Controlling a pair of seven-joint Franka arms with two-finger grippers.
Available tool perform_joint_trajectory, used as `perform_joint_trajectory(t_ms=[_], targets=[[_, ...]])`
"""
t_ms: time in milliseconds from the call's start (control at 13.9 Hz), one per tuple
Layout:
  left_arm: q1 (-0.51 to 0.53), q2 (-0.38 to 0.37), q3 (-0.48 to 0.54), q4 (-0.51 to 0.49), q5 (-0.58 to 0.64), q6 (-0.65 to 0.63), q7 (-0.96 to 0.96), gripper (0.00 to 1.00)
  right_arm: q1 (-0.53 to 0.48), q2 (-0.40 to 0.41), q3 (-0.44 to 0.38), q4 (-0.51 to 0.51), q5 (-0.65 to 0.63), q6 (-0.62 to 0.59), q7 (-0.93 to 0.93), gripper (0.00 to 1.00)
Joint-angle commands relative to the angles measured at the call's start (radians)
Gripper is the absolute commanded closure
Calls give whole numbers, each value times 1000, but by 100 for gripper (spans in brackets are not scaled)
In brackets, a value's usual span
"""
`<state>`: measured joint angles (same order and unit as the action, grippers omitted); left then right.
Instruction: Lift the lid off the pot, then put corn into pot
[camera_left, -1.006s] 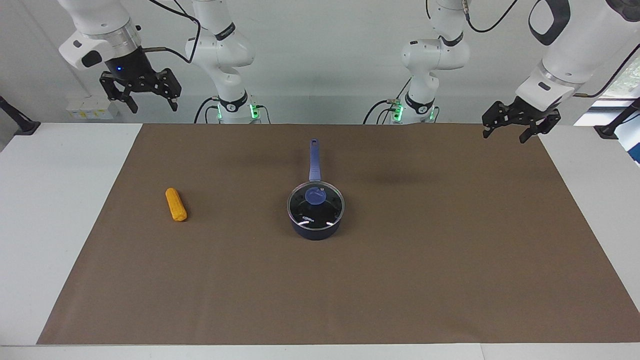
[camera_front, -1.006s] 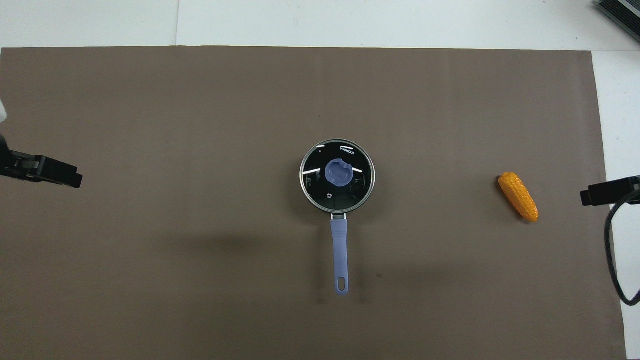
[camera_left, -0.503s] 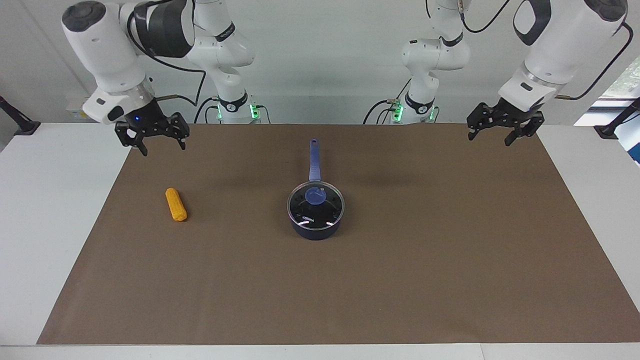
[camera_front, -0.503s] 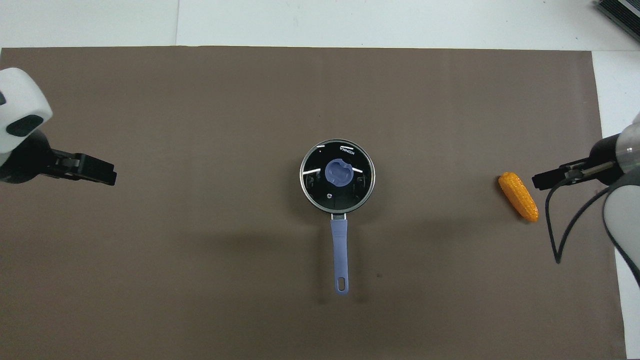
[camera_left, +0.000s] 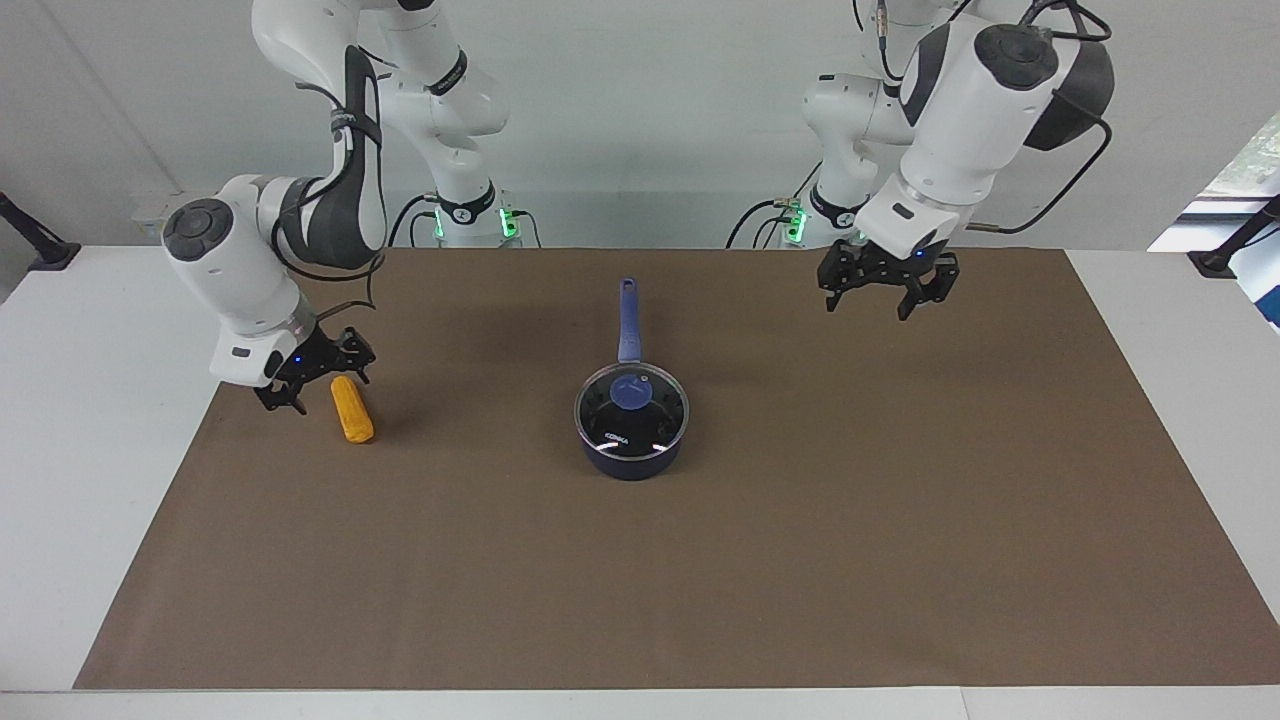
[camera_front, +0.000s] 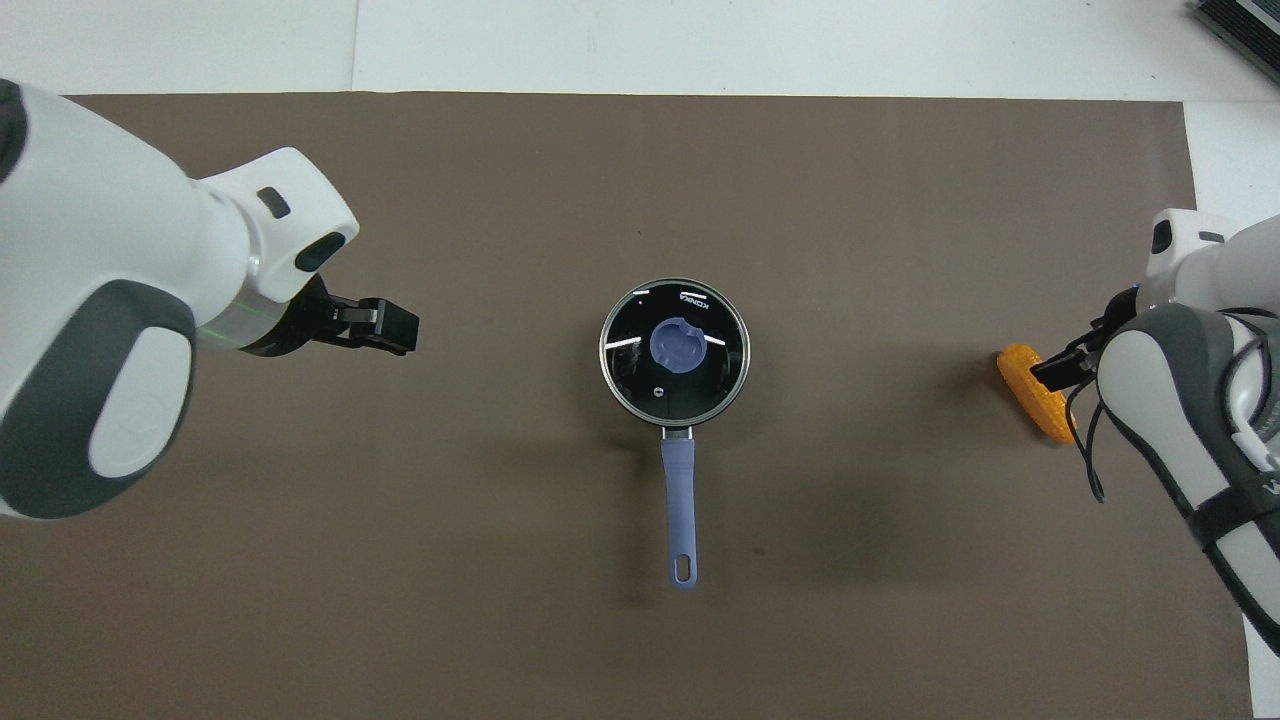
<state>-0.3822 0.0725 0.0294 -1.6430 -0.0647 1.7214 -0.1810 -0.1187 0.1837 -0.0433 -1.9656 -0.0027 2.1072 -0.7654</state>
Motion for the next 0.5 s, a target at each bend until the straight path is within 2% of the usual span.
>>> perform_joint_trajectory(t_ms=[0,216,431], targets=[[-61,24,18,-11,-3,59,-70,0,-16,0,10,-81,-11,88,-57,0],[-122,58,18,-5,-3,107,-184,0,-15,49,10,-98,-11,108,-51,0],[-231,150,20,29,9,159,-358,0,-15,63,10,-124,-19,161,-97,0]])
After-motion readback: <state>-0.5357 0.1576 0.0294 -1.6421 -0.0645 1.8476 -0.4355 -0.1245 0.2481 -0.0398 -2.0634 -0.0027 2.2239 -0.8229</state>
